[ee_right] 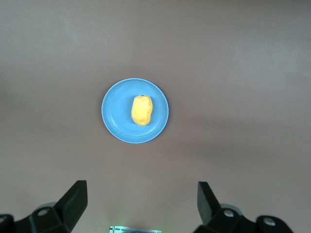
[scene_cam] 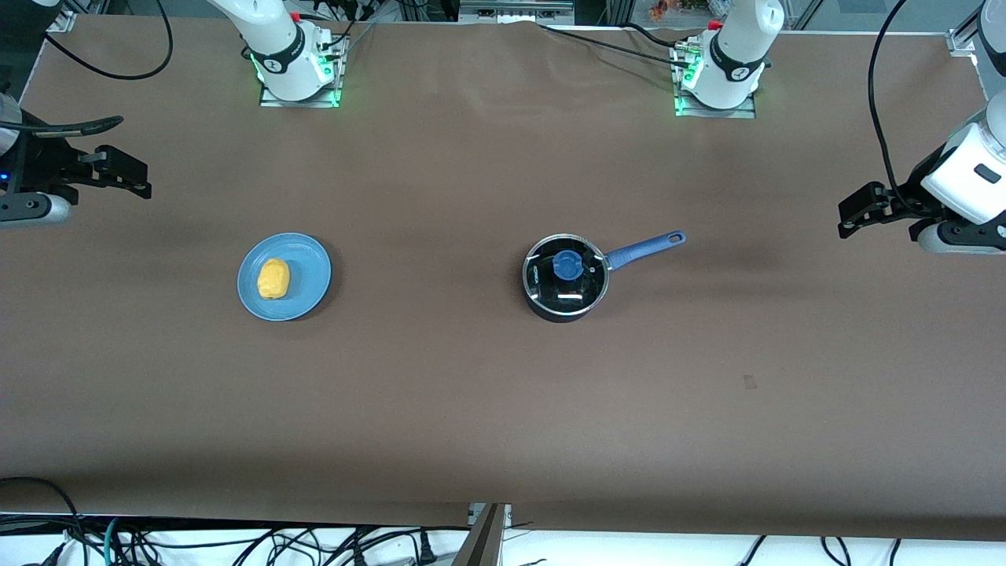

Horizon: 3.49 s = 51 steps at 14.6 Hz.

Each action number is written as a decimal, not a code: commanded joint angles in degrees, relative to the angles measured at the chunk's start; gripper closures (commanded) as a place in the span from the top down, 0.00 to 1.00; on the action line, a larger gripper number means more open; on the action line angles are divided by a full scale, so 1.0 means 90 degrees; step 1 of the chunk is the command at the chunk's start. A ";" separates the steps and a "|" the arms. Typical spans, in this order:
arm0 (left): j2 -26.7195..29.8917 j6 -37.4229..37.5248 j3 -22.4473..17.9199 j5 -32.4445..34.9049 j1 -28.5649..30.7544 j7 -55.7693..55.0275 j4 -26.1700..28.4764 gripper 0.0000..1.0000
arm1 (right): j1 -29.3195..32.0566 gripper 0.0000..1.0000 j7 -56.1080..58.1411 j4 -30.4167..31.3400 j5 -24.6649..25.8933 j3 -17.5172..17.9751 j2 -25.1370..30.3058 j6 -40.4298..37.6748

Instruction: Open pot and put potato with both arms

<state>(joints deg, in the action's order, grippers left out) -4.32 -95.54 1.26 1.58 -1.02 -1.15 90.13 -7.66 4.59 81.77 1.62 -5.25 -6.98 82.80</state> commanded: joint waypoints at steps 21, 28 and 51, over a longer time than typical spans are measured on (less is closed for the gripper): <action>-0.0096 0.0069 -0.0004 -0.0068 -0.0014 0.0040 -0.0141 1.00 | 0.0011 0.99 -0.0022 -0.0121 -0.0004 0.0017 -0.0045 -0.0020; -0.0096 0.0069 -0.0004 -0.0068 -0.0005 0.0030 -0.0141 1.00 | 0.0011 1.00 -0.0012 -0.0121 -0.0004 0.0017 -0.0045 -0.0020; -0.1337 0.0606 0.0532 -0.0260 -0.0376 -0.0396 -0.0239 1.00 | 0.0099 1.00 -0.0012 -0.0033 -0.0053 0.0007 -0.1041 0.0262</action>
<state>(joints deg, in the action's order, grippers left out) -16.92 -92.30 4.55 1.46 -3.90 -1.73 89.92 -7.38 4.59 81.85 1.01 -5.36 -14.12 83.53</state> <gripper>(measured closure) 0.000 0.000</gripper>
